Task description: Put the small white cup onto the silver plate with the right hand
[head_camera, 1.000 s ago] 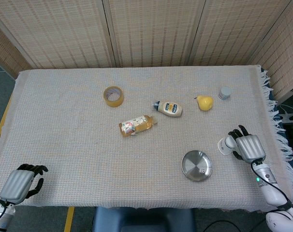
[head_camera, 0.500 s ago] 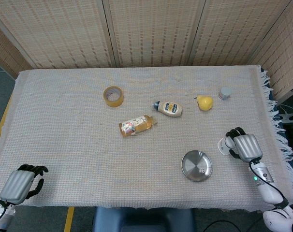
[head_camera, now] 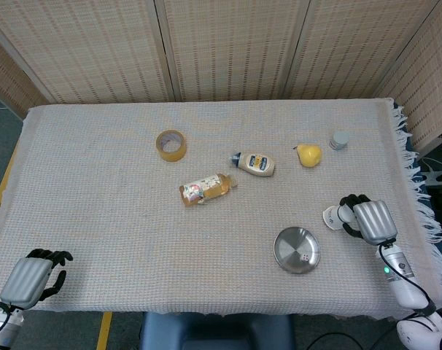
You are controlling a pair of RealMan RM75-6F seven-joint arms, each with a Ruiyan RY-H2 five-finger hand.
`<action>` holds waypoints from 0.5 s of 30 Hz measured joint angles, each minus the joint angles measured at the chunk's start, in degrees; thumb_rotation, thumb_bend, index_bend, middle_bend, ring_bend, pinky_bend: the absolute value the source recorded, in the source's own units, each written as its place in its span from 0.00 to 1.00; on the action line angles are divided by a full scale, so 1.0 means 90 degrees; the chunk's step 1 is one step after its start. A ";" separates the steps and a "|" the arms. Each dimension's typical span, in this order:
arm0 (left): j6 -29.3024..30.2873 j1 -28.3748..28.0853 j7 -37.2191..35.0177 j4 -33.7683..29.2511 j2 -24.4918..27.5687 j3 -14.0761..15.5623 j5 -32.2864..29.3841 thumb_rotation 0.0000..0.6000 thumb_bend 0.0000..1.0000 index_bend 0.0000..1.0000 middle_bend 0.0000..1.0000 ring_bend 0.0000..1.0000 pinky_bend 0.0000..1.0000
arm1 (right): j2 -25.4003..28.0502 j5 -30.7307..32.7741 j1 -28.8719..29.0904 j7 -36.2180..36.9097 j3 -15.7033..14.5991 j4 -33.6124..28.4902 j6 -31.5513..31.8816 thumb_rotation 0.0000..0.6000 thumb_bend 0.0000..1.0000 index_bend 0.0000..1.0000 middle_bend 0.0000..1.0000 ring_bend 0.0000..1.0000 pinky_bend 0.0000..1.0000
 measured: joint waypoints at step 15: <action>-0.0020 0.0003 0.0033 -0.0058 0.0039 0.0012 -0.0033 1.00 0.51 0.38 0.44 0.37 0.30 | 0.1388 -0.0296 0.0139 -0.0369 -0.0228 -0.2967 -0.0402 1.00 0.15 0.55 0.44 0.39 0.75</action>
